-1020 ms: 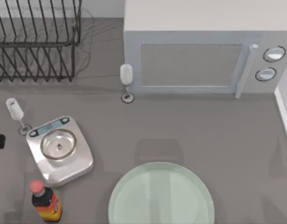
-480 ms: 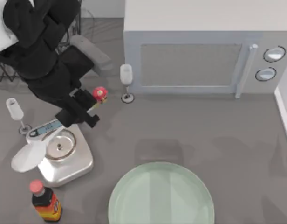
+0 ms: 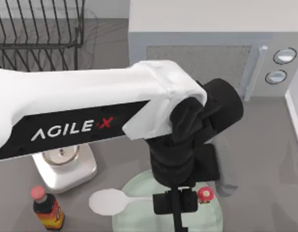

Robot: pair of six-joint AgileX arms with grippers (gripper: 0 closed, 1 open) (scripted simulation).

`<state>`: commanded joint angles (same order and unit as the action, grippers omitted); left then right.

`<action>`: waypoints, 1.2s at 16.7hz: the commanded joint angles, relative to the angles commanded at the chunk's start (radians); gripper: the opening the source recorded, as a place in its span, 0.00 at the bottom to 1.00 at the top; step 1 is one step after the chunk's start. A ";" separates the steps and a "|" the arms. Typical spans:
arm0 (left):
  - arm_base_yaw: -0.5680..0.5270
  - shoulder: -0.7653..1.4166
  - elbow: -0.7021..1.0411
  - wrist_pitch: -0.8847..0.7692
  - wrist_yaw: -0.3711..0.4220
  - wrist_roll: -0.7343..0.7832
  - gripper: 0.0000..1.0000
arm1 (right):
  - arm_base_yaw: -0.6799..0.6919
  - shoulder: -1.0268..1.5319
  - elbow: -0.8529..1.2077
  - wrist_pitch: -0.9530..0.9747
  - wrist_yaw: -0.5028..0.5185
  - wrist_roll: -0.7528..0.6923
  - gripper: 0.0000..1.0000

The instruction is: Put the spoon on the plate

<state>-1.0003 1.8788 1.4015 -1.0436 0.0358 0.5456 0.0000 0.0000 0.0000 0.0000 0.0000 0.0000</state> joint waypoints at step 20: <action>-0.119 -0.011 -0.046 0.148 0.039 0.074 0.00 | 0.000 0.000 0.000 0.000 0.000 0.000 1.00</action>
<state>-1.1198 1.8683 1.3557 -0.8956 0.0746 0.6197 0.0000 0.0000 0.0000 0.0000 0.0000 0.0000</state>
